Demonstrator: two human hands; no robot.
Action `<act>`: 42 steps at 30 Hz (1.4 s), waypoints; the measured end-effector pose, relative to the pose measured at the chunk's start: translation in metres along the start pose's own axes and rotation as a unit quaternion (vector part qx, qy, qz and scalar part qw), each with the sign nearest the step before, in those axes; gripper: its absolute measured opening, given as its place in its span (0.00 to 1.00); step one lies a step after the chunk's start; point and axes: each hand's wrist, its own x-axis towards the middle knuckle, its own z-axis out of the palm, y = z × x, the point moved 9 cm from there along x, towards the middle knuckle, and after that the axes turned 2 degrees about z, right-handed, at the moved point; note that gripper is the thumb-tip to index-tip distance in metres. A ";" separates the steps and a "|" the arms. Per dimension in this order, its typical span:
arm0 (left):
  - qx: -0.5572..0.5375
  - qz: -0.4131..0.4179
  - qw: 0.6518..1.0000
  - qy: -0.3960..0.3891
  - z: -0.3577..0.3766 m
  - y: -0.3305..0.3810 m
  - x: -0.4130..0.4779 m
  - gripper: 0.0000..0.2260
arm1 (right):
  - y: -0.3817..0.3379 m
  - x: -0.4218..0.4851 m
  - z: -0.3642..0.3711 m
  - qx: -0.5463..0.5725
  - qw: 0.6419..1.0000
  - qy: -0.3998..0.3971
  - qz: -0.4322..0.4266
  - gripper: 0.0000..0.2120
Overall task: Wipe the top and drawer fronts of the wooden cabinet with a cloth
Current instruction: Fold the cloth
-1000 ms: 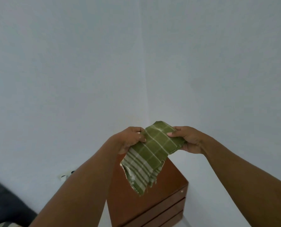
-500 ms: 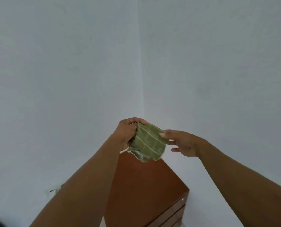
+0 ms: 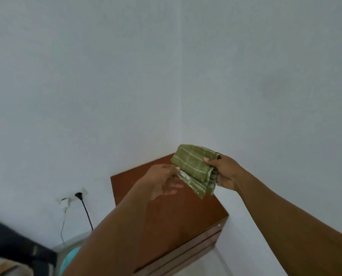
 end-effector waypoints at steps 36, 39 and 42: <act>0.632 0.132 0.763 -0.034 0.125 -0.252 0.225 0.37 | 0.269 0.168 -0.143 -0.768 0.614 0.028 -0.179 0.28; 0.653 0.132 0.742 -0.072 0.128 -0.270 0.227 0.40 | 0.282 0.174 -0.156 -0.784 0.602 0.017 -0.153 0.28; 0.657 0.125 0.739 -0.077 0.129 -0.281 0.229 0.43 | 0.289 0.173 -0.159 -0.789 0.597 0.010 -0.146 0.29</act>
